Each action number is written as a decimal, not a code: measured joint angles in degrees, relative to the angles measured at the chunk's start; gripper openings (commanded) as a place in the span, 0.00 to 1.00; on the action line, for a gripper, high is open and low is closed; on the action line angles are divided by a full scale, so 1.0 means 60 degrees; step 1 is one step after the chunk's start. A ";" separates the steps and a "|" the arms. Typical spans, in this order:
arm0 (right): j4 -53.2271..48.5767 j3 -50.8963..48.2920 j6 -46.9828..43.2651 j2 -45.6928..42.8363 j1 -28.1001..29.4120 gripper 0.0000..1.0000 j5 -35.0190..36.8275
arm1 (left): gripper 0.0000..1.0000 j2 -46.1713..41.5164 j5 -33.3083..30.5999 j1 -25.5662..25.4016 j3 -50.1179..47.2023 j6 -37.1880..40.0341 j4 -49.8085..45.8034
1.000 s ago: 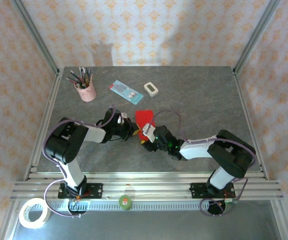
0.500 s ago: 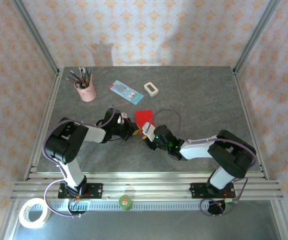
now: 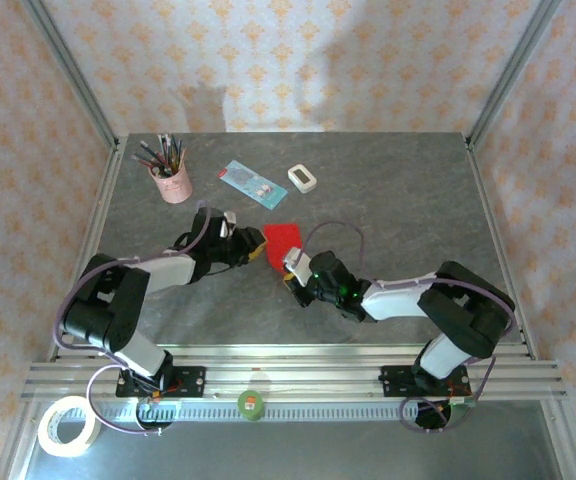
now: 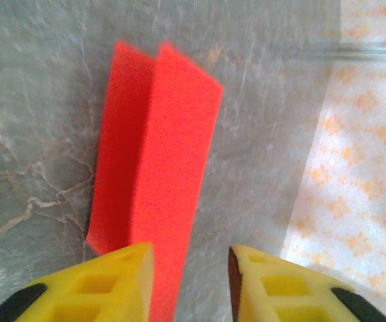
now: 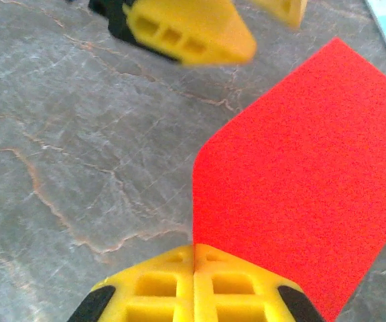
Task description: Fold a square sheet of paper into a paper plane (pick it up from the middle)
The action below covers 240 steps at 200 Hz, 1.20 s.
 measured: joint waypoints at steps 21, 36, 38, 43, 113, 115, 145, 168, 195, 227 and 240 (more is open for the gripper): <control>0.0007 -0.0113 0.0499 -0.0062 -0.0175 0.03 -0.0539 | 0.37 -0.0160 -0.0215 -0.0007 0.0251 0.0455 -0.0346; 0.0080 -0.0157 0.0849 -0.0062 -0.0302 0.03 -0.0860 | 0.37 -0.0069 -0.0248 -0.0080 0.0492 0.0710 -0.0510; 0.0087 -0.0164 0.0903 -0.0062 -0.0317 0.03 -0.0911 | 0.37 -0.0025 -0.0248 -0.0102 0.0543 0.0761 -0.0546; 0.0102 -0.0171 0.1027 -0.0062 -0.0364 0.02 -0.1027 | 0.36 0.0047 -0.0259 -0.0149 0.0652 0.0841 -0.0605; 0.0321 -0.0160 0.2288 0.0087 -0.0907 0.01 -0.2328 | 0.22 0.2557 -0.1086 -0.1195 0.3213 0.2386 -0.2262; 0.0321 -0.0160 0.2313 0.0098 -0.0918 0.01 -0.2350 | 0.22 0.2601 -0.1107 -0.1198 0.3260 0.2419 -0.2310; 0.0204 -0.0018 0.2557 0.0361 -0.0980 0.02 -0.2707 | 0.18 0.3275 -0.1534 -0.1195 0.3989 0.3140 -0.3209; 0.0087 0.0157 0.2641 0.0426 -0.0987 0.02 -0.2867 | 0.15 0.3676 -0.1763 -0.1198 0.4492 0.3646 -0.3891; 0.0018 0.0390 0.2794 0.0470 -0.1020 0.02 -0.2856 | 0.13 0.3883 -0.1836 -0.1198 0.4863 0.4102 -0.4437; -0.0244 0.0718 0.3020 0.0616 -0.1067 0.02 -0.2521 | 0.12 0.4062 -0.1851 -0.1206 0.5213 0.4590 -0.4874; -0.0430 0.0867 0.3093 0.0699 -0.1093 0.02 -0.2357 | 0.12 0.4105 -0.1847 -0.1206 0.5289 0.4739 -0.4972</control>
